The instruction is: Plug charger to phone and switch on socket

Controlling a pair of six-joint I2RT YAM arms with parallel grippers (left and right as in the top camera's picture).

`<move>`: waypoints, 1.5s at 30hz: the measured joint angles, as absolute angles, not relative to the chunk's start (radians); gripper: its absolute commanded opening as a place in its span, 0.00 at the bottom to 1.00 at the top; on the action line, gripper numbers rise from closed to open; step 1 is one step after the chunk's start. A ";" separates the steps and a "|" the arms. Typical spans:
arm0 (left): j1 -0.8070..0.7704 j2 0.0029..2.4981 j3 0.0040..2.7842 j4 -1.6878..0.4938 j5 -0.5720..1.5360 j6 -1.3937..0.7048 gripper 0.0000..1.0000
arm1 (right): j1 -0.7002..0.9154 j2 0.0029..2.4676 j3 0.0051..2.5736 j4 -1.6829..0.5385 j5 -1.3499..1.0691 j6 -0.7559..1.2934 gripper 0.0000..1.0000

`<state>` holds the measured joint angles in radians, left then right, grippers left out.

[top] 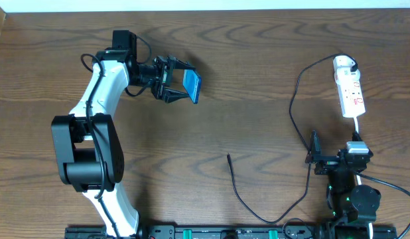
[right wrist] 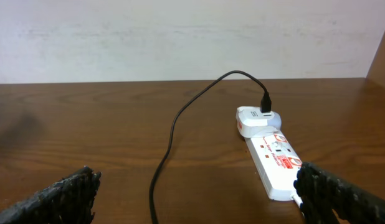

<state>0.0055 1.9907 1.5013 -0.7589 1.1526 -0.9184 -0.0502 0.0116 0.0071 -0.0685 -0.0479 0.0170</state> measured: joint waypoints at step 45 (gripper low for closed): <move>0.006 1.991 1.499 -0.466 1.206 -1.025 0.08 | -0.050 0.144 0.132 0.059 -0.218 0.126 0.99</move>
<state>0.0055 1.9907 1.4994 -0.4664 1.2057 -1.0252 -0.0502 0.1436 0.1322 0.0586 -0.2180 0.1261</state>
